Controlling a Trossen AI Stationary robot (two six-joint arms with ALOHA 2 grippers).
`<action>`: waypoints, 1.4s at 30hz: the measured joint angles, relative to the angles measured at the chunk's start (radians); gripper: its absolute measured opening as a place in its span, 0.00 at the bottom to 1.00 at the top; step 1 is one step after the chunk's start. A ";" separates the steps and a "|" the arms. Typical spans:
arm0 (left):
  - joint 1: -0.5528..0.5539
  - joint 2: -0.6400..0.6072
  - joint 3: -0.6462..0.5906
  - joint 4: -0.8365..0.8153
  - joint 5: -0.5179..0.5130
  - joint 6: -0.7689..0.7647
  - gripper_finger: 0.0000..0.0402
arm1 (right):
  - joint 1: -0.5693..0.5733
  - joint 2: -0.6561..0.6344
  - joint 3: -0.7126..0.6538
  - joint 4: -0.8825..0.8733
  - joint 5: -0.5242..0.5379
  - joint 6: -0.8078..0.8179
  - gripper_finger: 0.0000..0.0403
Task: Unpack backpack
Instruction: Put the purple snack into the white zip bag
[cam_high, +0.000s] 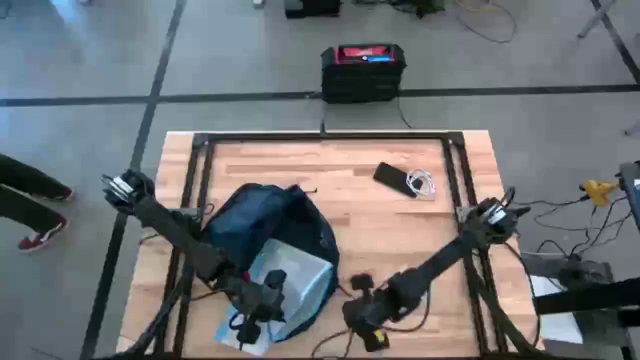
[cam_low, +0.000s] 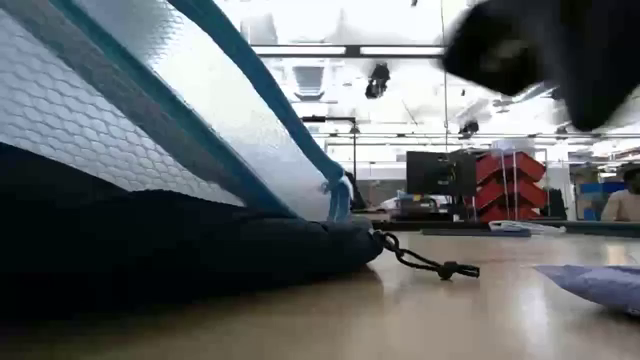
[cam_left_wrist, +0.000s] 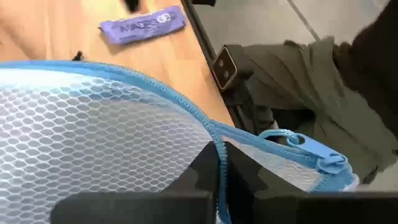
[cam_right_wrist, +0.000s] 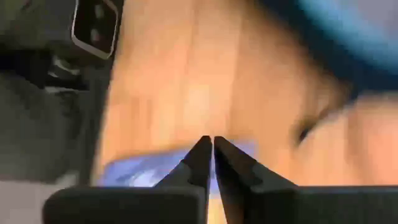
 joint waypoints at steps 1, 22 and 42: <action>0.000 0.000 0.002 0.001 0.000 -0.008 0.00 | 0.018 0.001 0.000 0.000 0.002 0.068 0.10; 0.000 0.000 0.002 0.007 0.001 0.008 0.00 | 0.023 0.138 0.000 -0.004 0.174 0.730 0.70; 0.000 0.000 0.001 0.007 -0.015 0.030 0.00 | -0.014 0.167 0.000 -0.007 0.267 0.571 0.12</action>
